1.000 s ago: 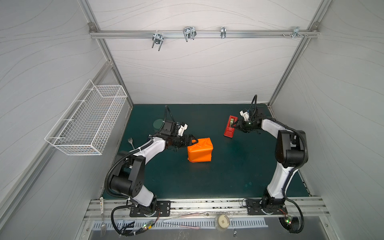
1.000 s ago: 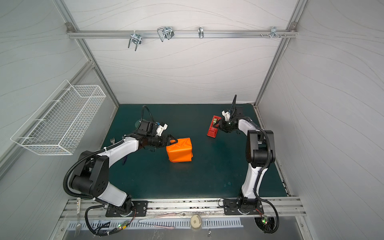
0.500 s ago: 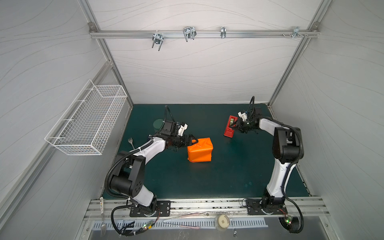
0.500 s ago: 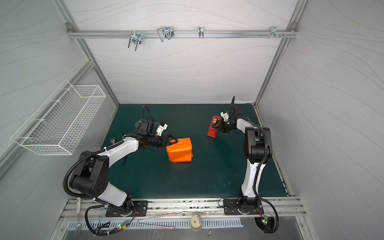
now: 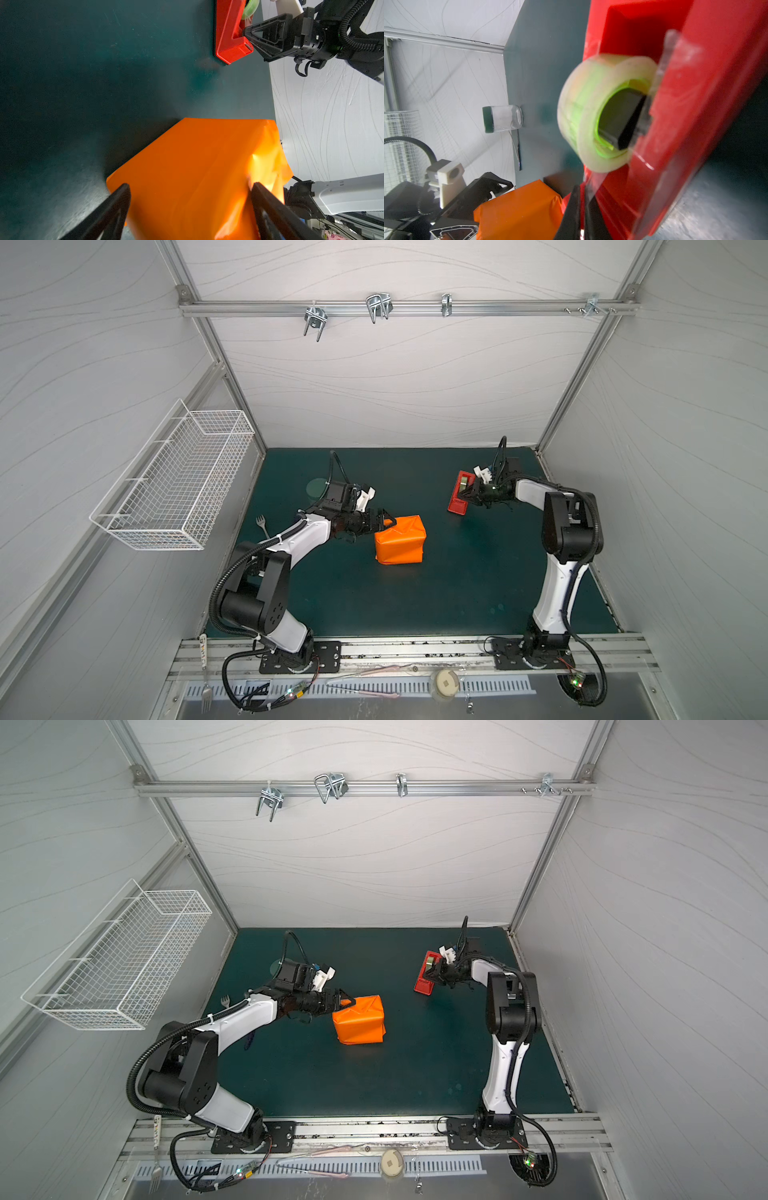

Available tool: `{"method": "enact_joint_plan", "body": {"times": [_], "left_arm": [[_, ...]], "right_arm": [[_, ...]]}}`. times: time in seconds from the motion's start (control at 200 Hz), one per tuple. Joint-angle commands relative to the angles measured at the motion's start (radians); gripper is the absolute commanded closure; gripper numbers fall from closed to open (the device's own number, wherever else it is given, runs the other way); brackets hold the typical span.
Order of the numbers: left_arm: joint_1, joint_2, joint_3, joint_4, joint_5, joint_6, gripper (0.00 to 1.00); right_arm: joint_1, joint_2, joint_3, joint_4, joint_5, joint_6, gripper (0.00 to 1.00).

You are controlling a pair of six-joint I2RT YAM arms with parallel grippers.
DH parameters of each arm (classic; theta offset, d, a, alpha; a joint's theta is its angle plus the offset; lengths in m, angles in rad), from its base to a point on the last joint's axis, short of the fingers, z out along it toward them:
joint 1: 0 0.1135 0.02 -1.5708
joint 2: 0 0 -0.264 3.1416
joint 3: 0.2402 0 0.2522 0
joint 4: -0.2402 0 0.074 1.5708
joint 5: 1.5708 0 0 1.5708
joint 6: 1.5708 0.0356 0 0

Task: Wrap a gift box in wrapping paper
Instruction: Tear off the tape with the cutter.

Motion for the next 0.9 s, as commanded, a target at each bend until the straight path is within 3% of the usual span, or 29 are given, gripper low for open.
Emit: {"method": "enact_joint_plan", "body": {"times": [0.0,0.49,0.895], "left_arm": [[-0.003,0.023,-0.032,-0.086,-0.06,0.025,0.08],[-0.003,0.025,-0.032,-0.087,-0.082,0.04,0.08],[-0.003,0.031,-0.03,-0.089,-0.093,0.046,0.08]], "right_arm": [[-0.003,0.007,-0.022,0.06,-0.053,0.061,1.0],[-0.001,-0.096,-0.154,0.382,-0.216,0.327,1.0],[0.01,-0.174,-0.243,0.369,-0.223,0.288,1.0]]}}
